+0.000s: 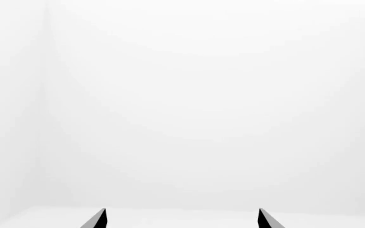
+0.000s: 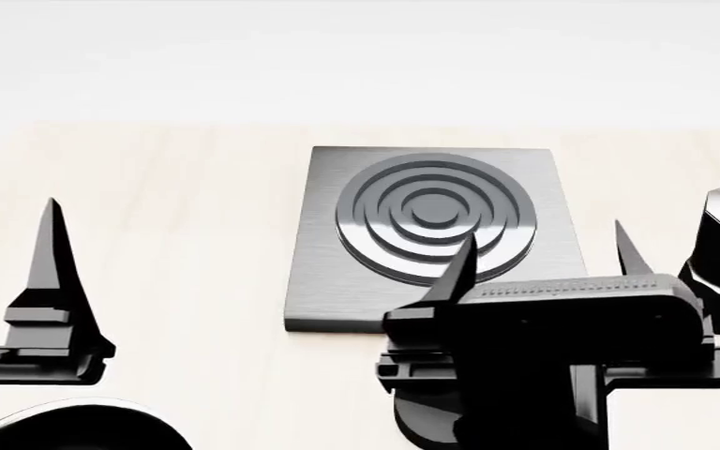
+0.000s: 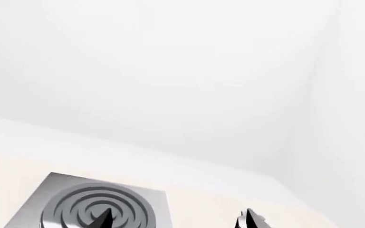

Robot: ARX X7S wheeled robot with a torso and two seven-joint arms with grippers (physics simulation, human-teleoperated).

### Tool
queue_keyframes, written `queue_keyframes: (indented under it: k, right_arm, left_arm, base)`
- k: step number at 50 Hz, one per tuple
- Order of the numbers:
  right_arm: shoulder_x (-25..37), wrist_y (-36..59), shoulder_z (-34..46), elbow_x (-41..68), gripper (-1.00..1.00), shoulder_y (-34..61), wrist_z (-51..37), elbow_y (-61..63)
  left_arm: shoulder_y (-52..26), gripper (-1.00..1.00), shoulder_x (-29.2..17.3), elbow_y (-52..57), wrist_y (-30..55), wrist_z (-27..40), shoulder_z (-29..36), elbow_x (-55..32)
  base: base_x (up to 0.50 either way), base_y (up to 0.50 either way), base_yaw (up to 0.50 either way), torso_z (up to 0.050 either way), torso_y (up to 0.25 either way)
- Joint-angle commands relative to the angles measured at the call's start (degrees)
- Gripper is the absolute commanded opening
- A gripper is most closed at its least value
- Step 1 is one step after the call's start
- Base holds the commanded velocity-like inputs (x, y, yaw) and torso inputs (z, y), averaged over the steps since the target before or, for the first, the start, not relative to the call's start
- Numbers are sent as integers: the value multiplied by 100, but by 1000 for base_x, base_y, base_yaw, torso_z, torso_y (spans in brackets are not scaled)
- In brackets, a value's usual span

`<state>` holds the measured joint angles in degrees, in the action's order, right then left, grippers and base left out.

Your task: Turn on the stove.

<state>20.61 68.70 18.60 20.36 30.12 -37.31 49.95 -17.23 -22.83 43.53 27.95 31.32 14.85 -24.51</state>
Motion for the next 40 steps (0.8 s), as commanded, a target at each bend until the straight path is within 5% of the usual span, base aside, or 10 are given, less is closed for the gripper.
queue_keyframes:
  k: [1,40]
  right_arm:
    - [15,83,34,33,100,58,-35,146]
    - [75,415,217,151,100,284,-181,547]
  left_arm:
    - [-2,100,-28,51,21,28,-9,-35]
    - [-31,100,-110,272,93,115,37,-122]
  base:
    - [0,0,0,0,0]
    - [0,0,0,0,0]
